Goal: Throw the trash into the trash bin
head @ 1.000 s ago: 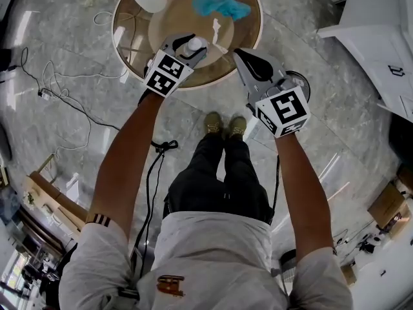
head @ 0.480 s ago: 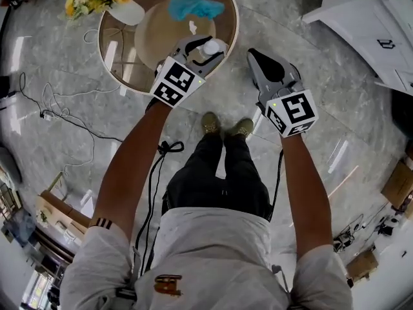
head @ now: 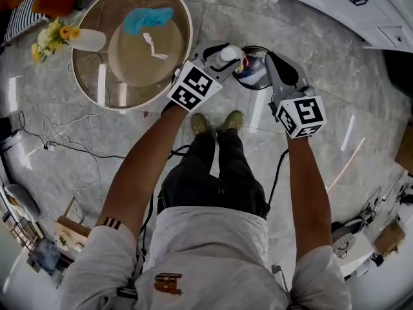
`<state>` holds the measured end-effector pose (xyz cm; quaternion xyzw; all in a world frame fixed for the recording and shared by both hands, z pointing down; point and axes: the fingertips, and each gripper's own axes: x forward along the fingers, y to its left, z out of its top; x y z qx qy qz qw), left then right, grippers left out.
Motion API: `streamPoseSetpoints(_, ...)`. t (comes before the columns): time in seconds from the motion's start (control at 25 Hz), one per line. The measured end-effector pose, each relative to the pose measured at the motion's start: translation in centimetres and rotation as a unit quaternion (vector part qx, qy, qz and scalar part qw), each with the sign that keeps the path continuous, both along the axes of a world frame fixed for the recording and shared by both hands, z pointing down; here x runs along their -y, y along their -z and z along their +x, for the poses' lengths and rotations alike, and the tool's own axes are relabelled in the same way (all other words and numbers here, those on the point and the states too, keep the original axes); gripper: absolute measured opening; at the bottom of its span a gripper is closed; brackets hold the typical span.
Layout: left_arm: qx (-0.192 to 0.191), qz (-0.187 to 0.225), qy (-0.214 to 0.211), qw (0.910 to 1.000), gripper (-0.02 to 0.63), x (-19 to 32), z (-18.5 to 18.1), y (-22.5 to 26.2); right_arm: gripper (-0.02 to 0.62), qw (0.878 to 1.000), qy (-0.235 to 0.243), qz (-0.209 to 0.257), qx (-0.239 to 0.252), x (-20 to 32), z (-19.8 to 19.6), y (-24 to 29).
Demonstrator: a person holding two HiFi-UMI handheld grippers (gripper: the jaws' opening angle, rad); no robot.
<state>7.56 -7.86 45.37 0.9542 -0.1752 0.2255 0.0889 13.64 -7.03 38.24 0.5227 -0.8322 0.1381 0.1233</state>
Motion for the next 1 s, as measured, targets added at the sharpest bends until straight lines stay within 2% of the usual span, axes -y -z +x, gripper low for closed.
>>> streamPoseSetpoints(0.28,0.009,-0.031,-0.025,0.9992,0.192,-1.9,8.5,-2.4,0.002,0.999,-0.047,-0.011,-0.003,-3.0,8.1,-0.8)
streamPoseSetpoints(0.48,0.029,-0.038,-0.041,0.998,0.192,-2.6,12.5,-4.3,0.002,0.998,-0.056,-0.014,0.001,-4.0,11.7,-1.4)
streamPoseSetpoints(0.68,0.064,-0.032,-0.057,0.9958,0.211,-3.2,14.3,-6.4,0.002,0.998,-0.055,-0.015,0.007,-4.3,13.7,-1.9)
streamPoseSetpoints(0.8,0.054,-0.031,-0.055,0.9965,0.258,-3.3,14.9,-6.4,0.002,0.999,-0.05,-0.018,0.008,-4.4,13.9,-2.1)
streamPoseSetpoints(1.0,0.037,-0.024,-0.047,0.9979,0.264,-3.4,15.3,-5.5,0.002,0.999,-0.029,-0.009,0.008,-4.1,13.1,-1.5)
